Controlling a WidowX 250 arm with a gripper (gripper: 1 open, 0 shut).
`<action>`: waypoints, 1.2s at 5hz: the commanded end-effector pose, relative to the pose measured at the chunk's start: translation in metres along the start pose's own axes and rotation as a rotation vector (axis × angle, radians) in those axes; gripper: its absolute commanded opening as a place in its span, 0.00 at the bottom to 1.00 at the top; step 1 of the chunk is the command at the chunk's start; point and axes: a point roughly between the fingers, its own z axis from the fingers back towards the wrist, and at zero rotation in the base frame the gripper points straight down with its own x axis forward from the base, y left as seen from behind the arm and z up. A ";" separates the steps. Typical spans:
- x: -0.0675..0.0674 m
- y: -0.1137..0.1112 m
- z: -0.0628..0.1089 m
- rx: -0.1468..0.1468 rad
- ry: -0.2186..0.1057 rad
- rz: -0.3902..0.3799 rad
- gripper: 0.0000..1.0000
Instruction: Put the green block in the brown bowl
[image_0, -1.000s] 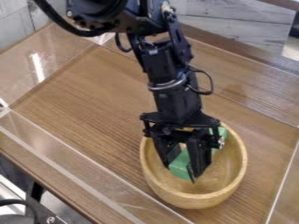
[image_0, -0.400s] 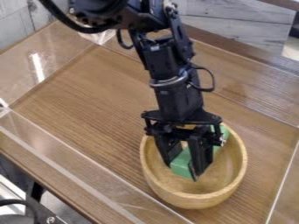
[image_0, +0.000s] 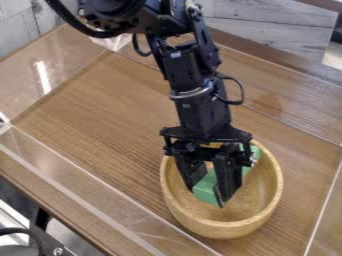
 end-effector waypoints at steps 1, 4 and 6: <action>0.010 -0.003 0.011 -0.004 -0.039 -0.019 0.00; 0.012 -0.003 0.011 -0.008 -0.024 -0.017 0.00; 0.013 -0.003 0.011 -0.010 -0.016 -0.017 0.00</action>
